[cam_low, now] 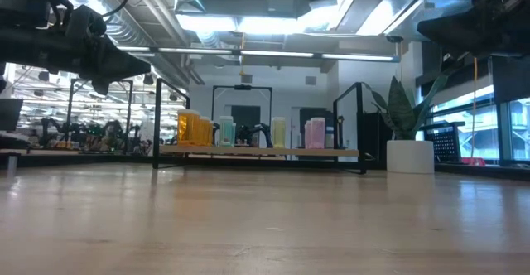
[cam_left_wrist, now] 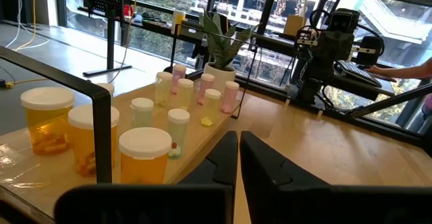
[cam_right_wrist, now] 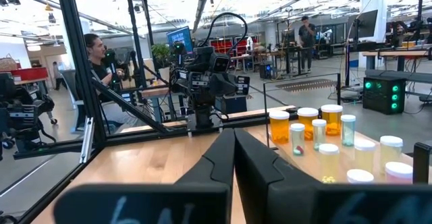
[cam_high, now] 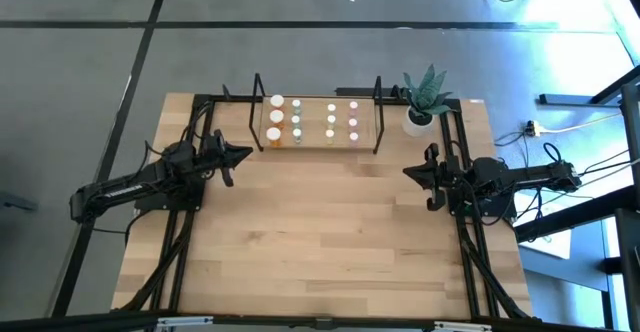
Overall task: Pick and place medicine bottles onto shelf by color
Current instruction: Return to Home Position
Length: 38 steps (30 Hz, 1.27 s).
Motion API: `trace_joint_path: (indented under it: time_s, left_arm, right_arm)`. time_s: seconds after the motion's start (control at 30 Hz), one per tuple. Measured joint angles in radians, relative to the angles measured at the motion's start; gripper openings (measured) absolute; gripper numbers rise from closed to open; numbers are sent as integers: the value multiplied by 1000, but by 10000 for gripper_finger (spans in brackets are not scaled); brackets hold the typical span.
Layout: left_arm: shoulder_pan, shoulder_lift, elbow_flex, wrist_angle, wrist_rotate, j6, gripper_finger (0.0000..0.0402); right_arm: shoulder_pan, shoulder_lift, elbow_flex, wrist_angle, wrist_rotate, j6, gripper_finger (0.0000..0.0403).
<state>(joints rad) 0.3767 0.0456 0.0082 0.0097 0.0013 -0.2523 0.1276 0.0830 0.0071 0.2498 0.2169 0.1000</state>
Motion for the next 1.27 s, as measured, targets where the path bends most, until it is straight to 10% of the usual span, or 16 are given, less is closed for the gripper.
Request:
trace_joint_path:
  time_s: [1.27]
  left_arm:
    - [0,0,0,0,0,0,13]
  right_arm:
    - [0,0,0,0,0,1,14]
